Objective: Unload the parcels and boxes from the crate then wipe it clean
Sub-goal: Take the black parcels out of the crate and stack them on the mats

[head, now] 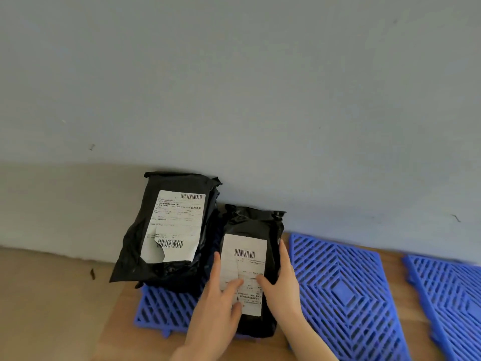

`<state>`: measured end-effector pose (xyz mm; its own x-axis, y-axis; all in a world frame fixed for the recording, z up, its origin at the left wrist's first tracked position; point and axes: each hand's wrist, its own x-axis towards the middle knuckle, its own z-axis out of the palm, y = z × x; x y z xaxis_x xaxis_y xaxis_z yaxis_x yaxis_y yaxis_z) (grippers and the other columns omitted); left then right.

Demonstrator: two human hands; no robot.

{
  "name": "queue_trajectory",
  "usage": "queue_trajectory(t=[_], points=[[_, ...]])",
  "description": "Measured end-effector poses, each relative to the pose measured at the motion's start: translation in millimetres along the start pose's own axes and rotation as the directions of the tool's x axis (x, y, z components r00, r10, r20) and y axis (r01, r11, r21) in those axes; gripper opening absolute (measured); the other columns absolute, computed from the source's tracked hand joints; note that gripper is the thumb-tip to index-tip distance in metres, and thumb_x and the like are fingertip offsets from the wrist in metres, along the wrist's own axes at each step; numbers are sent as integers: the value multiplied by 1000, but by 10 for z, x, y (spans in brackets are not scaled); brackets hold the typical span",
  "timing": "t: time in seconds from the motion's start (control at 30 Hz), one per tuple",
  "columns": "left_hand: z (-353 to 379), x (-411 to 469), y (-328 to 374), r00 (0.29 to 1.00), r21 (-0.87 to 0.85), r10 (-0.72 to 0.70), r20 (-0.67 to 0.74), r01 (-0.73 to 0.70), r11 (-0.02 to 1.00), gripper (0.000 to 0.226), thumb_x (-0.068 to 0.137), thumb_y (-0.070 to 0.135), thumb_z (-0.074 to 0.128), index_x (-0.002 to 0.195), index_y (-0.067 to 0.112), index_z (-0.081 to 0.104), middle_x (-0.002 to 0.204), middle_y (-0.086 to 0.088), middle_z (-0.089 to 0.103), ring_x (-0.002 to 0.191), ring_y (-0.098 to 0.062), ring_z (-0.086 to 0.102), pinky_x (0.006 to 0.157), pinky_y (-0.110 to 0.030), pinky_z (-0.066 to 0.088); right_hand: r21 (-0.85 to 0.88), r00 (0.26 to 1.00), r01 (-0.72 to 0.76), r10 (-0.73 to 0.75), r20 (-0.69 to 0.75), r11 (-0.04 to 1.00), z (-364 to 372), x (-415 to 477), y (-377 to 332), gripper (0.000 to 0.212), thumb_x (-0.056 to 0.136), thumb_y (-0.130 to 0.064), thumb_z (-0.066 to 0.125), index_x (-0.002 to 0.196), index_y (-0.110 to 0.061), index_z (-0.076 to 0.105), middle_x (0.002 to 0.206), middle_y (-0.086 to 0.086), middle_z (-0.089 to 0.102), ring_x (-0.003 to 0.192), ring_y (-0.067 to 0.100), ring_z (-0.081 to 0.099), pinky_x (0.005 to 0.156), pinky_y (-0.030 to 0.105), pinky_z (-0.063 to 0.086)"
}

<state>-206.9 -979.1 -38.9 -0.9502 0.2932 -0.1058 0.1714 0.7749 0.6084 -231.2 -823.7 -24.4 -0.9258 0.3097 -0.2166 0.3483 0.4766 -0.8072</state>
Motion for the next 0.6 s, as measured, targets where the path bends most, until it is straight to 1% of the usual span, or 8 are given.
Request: queue_trajectory(t=[0.1,0.2,0.27,0.33,0.37,0.47,0.53,0.6], points=[[-8,154,-22,999,-9,14,-32,-14,1000,45,99,28,50,143,30,43,155,7,-35,142,-12,26,109,-21,37,-11,1000,-9,9,6,1000,34,139,9,87,88,-10,64,151,-40,12,140,-2,46,113,12,55,74,21,55],[-19,327,-10,998,-9,32,-60,-32,999,44,99,28,49,143,28,45,159,2,-27,140,-15,28,109,-22,38,1,997,-8,8,-75,1000,41,254,-24,87,88,-14,67,150,-41,12,141,-3,39,104,-2,48,64,6,48],[-11,445,4,997,-4,45,-69,-45,999,45,100,30,48,144,27,44,160,-1,-26,140,-17,28,110,-24,36,-18,988,20,-23,-153,1000,63,322,-39,85,88,-16,68,150,-40,16,145,-4,29,113,-2,41,75,5,45],[-8,550,31,996,-7,41,-79,-41,999,45,100,33,48,144,28,44,161,-3,-23,140,-19,29,110,-26,37,-27,983,38,-43,-179,999,75,409,-48,78,88,-16,67,149,-37,22,147,-1,26,128,10,37,95,19,44],[-10,590,44,996,-10,34,-84,-35,999,45,100,35,47,144,28,44,161,-3,-21,139,-19,30,109,-26,38,-35,985,39,-45,-167,999,69,452,-60,74,89,-16,67,148,-35,26,147,0,27,130,13,37,98,22,43],[0,625,55,994,-28,28,-106,-31,999,47,100,37,47,146,29,42,161,-2,-23,141,-19,28,110,-26,36,-69,991,56,-64,-121,996,25,517,-80,68,91,-18,64,148,-30,29,149,-1,28,134,12,34,96,8,33],[36,542,40,988,-28,65,-138,-70,997,52,100,40,48,149,27,37,161,0,-25,147,-18,15,117,-29,30,-76,988,100,-108,-111,992,-15,425,-55,66,93,-22,62,149,-32,28,154,-4,22,140,9,25,103,15,31],[75,371,18,977,-22,104,-187,-110,994,56,97,36,55,149,25,38,163,0,-14,150,-21,9,119,-37,26,-112,974,168,-182,-132,979,-38,211,17,63,93,-27,61,147,-39,29,156,-10,16,141,2,17,107,23,34]])
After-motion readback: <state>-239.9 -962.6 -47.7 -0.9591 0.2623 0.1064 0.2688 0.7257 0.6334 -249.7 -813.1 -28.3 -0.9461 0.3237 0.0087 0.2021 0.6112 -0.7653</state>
